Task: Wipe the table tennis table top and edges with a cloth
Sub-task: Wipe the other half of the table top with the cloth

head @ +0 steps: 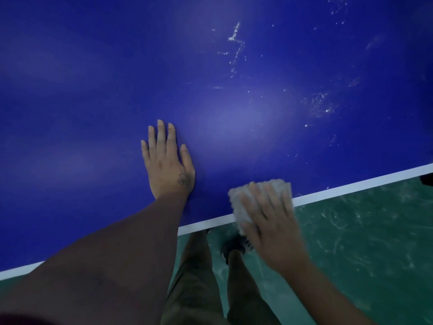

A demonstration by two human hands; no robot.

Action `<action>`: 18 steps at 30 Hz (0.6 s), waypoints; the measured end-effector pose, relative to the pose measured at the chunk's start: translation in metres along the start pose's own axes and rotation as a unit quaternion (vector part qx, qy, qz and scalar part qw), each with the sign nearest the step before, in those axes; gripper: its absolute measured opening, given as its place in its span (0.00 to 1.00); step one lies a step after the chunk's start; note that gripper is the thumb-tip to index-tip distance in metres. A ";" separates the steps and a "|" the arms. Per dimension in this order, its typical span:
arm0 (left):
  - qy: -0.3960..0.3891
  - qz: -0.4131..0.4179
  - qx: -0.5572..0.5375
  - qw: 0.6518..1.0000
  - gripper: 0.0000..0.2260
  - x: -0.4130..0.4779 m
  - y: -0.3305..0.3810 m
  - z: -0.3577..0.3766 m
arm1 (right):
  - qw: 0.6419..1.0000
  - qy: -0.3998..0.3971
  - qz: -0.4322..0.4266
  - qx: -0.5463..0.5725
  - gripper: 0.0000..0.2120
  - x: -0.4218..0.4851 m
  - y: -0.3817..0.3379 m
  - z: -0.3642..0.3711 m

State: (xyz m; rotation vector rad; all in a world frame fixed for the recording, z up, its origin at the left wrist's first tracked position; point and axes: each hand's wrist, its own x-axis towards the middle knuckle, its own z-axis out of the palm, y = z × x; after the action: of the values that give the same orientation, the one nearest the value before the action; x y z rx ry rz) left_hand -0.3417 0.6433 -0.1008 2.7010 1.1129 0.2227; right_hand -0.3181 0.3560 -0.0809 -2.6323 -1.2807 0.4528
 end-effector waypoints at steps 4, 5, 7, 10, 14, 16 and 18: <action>-0.001 0.002 0.001 1.000 0.26 0.001 -0.001 0.001 | 0.990 0.033 0.133 -0.043 0.30 0.061 0.004 -0.011; -0.002 0.002 -0.001 1.000 0.26 0.001 -0.002 0.001 | 0.986 0.042 0.159 -0.034 0.31 0.080 -0.006 -0.012; 0.003 0.003 -0.005 1.000 0.26 0.000 -0.002 0.002 | 0.986 0.054 0.157 -0.012 0.30 0.105 -0.035 -0.007; 0.010 0.006 -0.006 1.000 0.25 0.001 -0.003 0.003 | 0.998 0.042 0.050 0.005 0.29 0.089 -0.071 0.007; 0.009 0.003 -0.008 1.000 0.25 0.001 -0.002 0.002 | 0.998 0.029 0.053 0.008 0.31 0.028 -0.035 0.008; 0.010 0.003 -0.010 1.000 0.25 0.001 -0.002 0.001 | 0.994 0.014 0.105 -0.019 0.31 0.008 0.004 -0.001; 0.008 0.005 -0.008 1.000 0.25 0.000 -0.001 0.001 | 0.984 0.011 0.174 -0.043 0.30 0.004 0.037 -0.010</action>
State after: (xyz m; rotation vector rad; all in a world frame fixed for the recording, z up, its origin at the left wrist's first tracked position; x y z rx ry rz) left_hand -0.3418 0.6440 -0.1019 2.6958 1.0967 0.2547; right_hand -0.2854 0.3364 -0.0826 -2.9363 -0.8482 0.4240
